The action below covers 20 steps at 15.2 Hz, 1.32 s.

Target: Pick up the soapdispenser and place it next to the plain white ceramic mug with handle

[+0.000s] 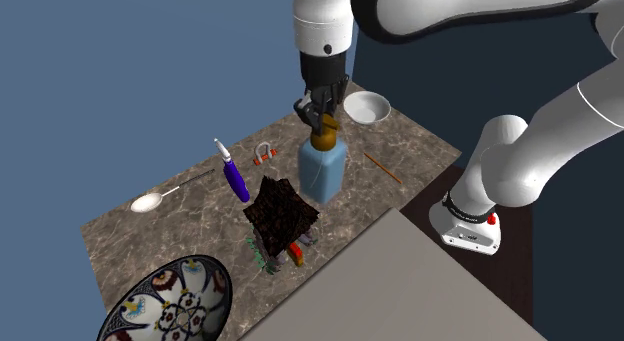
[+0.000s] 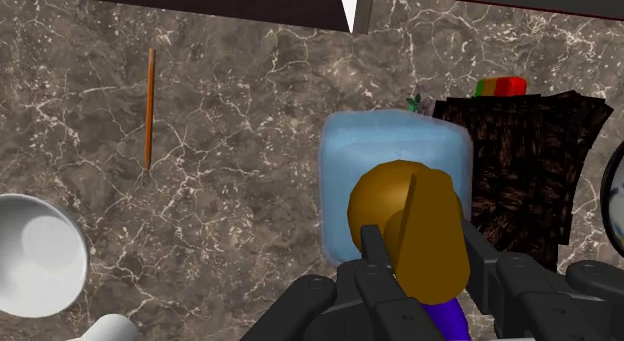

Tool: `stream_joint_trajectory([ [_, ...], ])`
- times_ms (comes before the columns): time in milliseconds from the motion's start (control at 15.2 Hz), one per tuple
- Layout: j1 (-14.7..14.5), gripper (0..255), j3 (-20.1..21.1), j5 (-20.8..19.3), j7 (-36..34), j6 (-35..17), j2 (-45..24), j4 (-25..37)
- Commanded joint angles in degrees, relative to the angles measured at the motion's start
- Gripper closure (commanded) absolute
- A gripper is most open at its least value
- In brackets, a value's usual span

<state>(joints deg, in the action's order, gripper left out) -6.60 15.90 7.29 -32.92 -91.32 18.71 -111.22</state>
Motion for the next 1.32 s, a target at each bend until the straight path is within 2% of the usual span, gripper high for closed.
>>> stream_joint_trajectory([
  [0, 0.0, 255, 0.0, -0.1, -0.2, 1.8, -0.2, 2.0],
  [1254, 0.4, 255, 0.2, -1.4, -2.1, 17.0, -6.3, 23.2],
])
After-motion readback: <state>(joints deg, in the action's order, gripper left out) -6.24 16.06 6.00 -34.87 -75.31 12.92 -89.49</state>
